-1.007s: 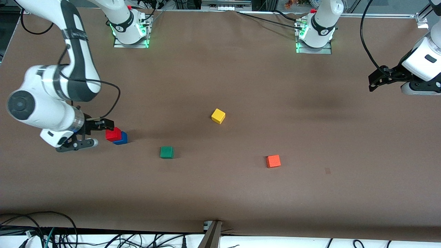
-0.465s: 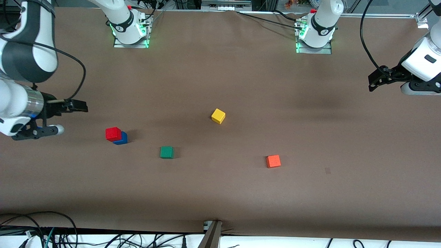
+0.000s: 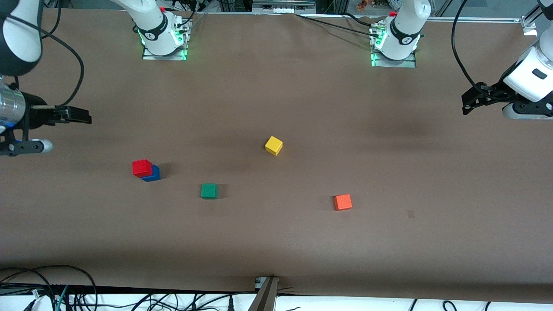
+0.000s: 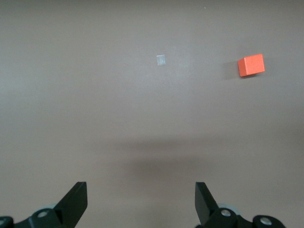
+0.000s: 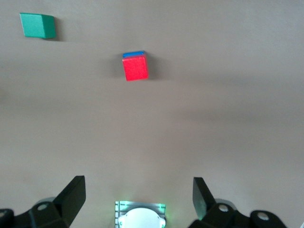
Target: Pass red block to right arm, stack on blue
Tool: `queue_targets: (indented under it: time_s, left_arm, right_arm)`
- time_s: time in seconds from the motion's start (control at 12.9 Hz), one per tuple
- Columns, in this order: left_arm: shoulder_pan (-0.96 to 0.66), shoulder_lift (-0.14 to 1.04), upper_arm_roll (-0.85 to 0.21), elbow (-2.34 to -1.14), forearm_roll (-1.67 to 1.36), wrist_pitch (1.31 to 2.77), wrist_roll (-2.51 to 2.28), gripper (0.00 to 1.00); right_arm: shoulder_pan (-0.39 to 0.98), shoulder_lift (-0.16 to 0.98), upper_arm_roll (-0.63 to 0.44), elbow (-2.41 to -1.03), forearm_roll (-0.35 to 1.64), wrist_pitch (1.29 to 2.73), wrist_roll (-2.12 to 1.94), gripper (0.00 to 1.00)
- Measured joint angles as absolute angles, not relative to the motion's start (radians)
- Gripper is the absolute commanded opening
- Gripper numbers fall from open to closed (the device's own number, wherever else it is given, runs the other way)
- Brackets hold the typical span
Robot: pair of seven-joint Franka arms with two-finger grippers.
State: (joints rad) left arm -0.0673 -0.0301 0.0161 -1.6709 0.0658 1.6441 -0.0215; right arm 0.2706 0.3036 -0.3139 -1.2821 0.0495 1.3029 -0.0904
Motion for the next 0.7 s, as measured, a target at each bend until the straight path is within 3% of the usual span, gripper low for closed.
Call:
queue_targets:
  time_s: [0.23, 0.7]
  left_arm:
    - [-0.067, -0.03, 0.016, -1.671, 0.066, 1.644, -0.022, 1.0]
    - [-0.067, -0.03, 0.016, -1.671, 0.066, 1.644, -0.022, 1.0]
  right_arm:
    - [0.106, 0.209, -0.086, -1.346, -0.036, 1.294, 0.047, 1.0]
    - [0.055, 0.099, -0.055, -1.464, -0.042, 1.31, 0.002, 1.0]
